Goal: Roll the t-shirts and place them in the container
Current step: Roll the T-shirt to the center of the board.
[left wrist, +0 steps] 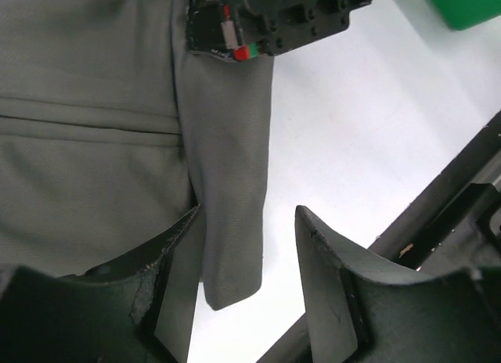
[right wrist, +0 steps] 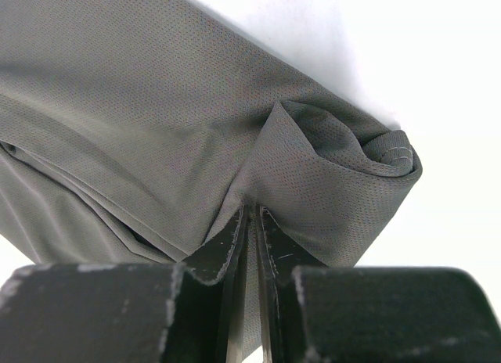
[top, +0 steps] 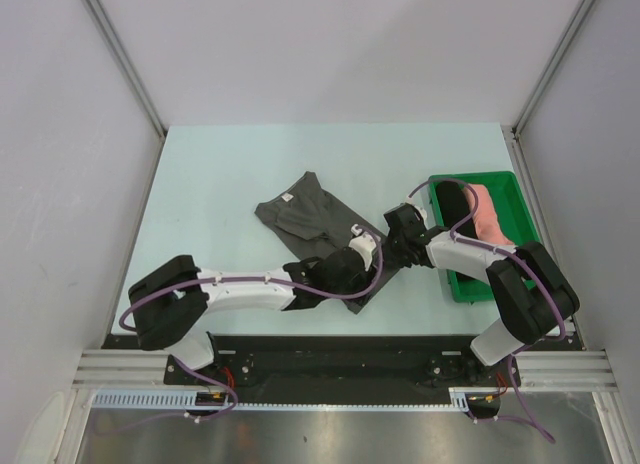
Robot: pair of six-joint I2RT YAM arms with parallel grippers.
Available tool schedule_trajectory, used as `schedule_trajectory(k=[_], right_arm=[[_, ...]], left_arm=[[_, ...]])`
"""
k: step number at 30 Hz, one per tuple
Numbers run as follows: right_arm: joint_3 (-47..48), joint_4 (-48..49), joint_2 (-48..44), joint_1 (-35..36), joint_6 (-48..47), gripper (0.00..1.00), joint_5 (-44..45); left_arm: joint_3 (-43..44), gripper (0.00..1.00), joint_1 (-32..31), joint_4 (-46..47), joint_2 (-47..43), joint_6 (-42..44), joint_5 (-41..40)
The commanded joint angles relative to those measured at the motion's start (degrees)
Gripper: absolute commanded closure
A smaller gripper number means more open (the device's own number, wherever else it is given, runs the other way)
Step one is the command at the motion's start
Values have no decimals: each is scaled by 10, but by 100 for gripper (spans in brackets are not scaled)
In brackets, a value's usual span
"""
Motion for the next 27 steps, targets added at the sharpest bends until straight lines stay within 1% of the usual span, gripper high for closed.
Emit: schedule_trajectory(k=[1,13,17,22,27], right_arm=[[12,-16,15,-4,-5,88,22],[12,-16,18,-5,-5,88,22],[12,-16,16,-6,-7,87,21],[12,-15,13,-7,-10,87,21],[12,-13,10,-8,-11,85,18]], left_arm=[[25,46,-2,19,18,12,29],[27,47,-2,41,57,0,44],[18,50,-2,40,65,-10,26],[0,52,-3,34,55,-21,-9],[-6,54,-2,34,62,-19,-6]])
